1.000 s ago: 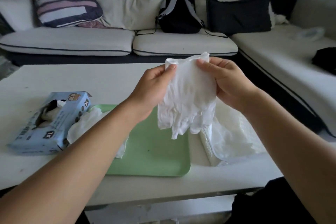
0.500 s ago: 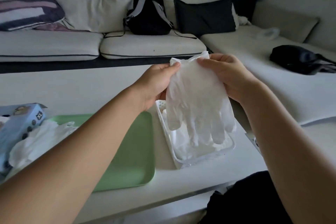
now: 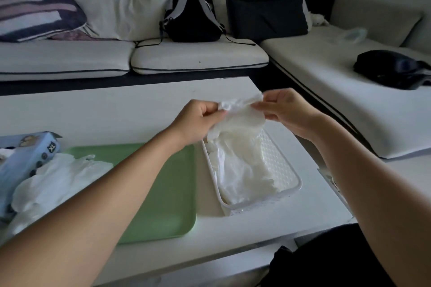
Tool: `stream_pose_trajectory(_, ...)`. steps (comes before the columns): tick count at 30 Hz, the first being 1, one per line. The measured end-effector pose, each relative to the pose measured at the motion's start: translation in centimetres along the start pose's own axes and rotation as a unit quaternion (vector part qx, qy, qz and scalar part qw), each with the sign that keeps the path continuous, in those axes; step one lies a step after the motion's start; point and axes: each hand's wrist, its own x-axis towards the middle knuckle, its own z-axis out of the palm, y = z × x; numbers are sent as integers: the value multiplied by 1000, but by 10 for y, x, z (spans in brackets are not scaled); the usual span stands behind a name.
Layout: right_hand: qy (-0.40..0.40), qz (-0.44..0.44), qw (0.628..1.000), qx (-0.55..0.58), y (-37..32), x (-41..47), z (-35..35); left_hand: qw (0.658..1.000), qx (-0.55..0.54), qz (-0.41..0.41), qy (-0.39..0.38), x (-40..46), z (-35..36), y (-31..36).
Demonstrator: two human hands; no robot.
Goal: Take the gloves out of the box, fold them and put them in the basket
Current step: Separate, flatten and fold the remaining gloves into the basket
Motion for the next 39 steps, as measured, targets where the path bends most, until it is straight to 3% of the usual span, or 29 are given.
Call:
stream_pose_trajectory(3, -61, 31, 991, -117, 19, -18, -6, 996, 57, 32, -54, -29, 9, -2)
stream_pose_trajectory(8, -207, 94, 933, -278, 16, -49, -4, 972, 161, 32, -167, -64, 23, -5)
stream_pose_trajectory(11, -252, 104, 904, -330, 12, -56, 3, 945, 234, 23, -228, -75, 33, 2)
stream_pose_trajectory(15, -306, 130, 860, -388, 5, -60, 11, 876, 370, 35, -306, -78, 44, 8)
stream_pose_trajectory(19, -331, 177, 825, -422, -6, -59, 17, 852, 377, -17, -363, -75, 49, 21)
stream_pose_trajectory(22, -257, 148, 865, -404, -6, -49, 18, 877, 342, -50, -333, -61, 46, 25)
stream_pose_trajectory(24, -155, 87, 899, -401, -2, -37, 21, 908, 338, -31, -246, -51, 45, 26)
stream_pose_trajectory(26, -111, 39, 908, -402, 4, -27, 28, 916, 366, -5, -163, -41, 47, 25)
stream_pose_trajectory(32, -166, 83, 825, -534, 37, -11, 54, 862, 469, -79, -174, -31, 70, 16)
stream_pose_trajectory(39, -168, 68, 789, -586, 54, -7, 56, 806, 523, -159, -228, -24, 81, 10)
